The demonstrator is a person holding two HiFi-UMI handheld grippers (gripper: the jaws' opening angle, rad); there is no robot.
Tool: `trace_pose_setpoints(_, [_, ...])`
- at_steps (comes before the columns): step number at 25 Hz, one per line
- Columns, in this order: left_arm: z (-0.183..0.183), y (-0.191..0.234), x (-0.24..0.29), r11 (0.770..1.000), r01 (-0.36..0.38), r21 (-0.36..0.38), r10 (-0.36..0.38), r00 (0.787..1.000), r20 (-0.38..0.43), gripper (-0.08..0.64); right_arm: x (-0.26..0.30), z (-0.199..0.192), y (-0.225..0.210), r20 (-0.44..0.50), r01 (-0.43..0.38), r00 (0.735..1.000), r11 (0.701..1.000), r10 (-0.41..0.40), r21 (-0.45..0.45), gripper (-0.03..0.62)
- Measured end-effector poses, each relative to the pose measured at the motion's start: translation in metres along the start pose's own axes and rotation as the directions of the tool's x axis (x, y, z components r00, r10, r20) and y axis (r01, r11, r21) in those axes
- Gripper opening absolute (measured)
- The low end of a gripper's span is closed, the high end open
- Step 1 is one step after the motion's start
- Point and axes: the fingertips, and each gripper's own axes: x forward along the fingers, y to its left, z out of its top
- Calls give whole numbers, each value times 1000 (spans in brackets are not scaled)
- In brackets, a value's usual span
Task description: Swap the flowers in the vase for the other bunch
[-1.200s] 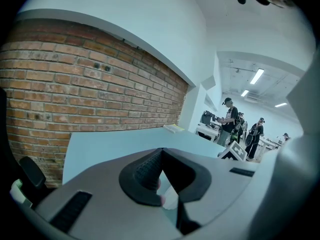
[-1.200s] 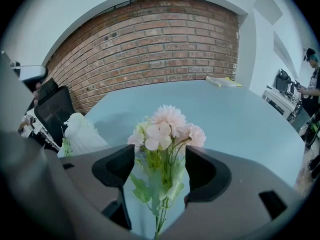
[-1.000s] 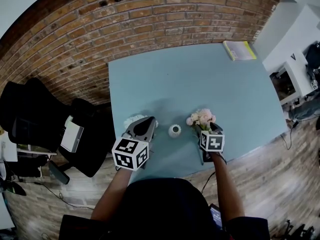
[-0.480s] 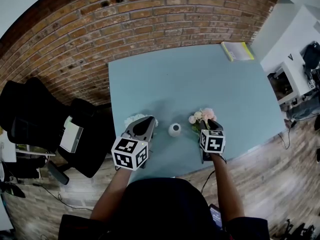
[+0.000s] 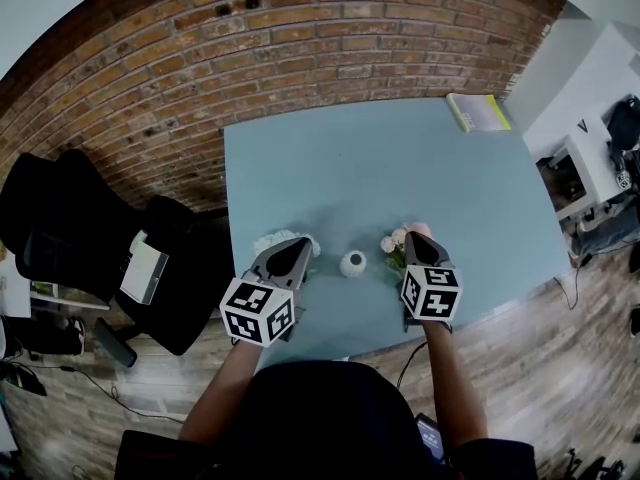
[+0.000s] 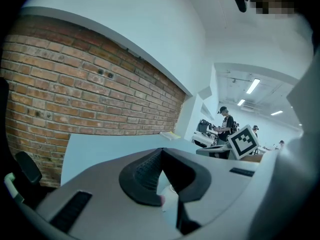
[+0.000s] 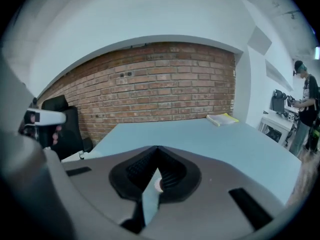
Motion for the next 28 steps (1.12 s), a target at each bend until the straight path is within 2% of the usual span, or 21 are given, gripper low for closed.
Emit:
trace_pose_setpoints(5, [5, 3, -12, 1000, -2, -22, 3, 999, 36, 0, -14, 31, 23, 92, -49, 995, 999, 49, -3, 12])
trace_pose_setpoints(10, [8, 3, -23, 999, -24, 25, 23, 998, 51, 0, -19, 42, 42, 109, -92, 990, 996, 92, -9, 12])
trace_pose_setpoints(16, [13, 12, -38, 999, -44, -23, 46, 995, 84, 0, -24, 50, 65, 123, -135, 983, 991, 136, -19, 12])
trace_pose_setpoints(20, [4, 18, -44, 998, -59, -33, 61, 996, 59, 0, -26, 48, 72, 120, -134, 983, 991, 136, -19, 12])
trace_pose_setpoints(28, [-25, 32, -46, 994, -62, -92, 58, 997, -47, 2, -25, 42, 83, 99, -131, 986, 991, 133, -24, 12])
